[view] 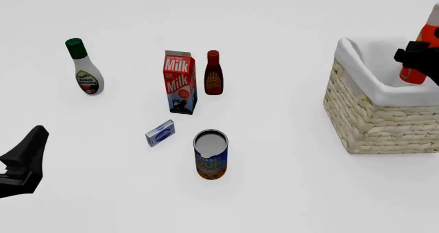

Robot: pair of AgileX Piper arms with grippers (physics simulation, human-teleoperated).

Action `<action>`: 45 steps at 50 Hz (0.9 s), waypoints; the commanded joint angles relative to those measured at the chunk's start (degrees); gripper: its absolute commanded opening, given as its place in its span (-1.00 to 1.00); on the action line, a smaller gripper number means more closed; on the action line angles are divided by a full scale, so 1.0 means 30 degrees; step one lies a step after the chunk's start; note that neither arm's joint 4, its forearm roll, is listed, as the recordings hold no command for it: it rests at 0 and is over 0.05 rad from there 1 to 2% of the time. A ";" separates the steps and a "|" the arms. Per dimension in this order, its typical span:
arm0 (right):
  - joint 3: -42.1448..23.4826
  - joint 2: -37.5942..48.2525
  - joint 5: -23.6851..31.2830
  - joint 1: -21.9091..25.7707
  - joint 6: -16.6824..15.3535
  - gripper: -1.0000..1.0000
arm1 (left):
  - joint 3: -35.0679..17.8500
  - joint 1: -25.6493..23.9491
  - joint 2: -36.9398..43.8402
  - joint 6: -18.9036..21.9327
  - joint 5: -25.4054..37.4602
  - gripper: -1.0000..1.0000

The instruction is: Pick the ketchup and place it in the basket.

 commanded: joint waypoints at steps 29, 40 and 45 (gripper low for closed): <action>-0.0569 0.1448 0.0008 -0.0150 -0.0275 1.00 | 0.0072 0.0108 -0.0387 -0.0133 0.0231 1.00; -0.0470 0.1176 0.0061 -0.0071 -0.0204 1.00 | 0.0042 0.0131 -0.0450 -0.0143 0.0295 1.00; -0.0272 0.0695 0.0112 0.0120 -0.0185 1.00 | 0.0032 0.0119 -0.0442 -0.0138 0.0285 1.00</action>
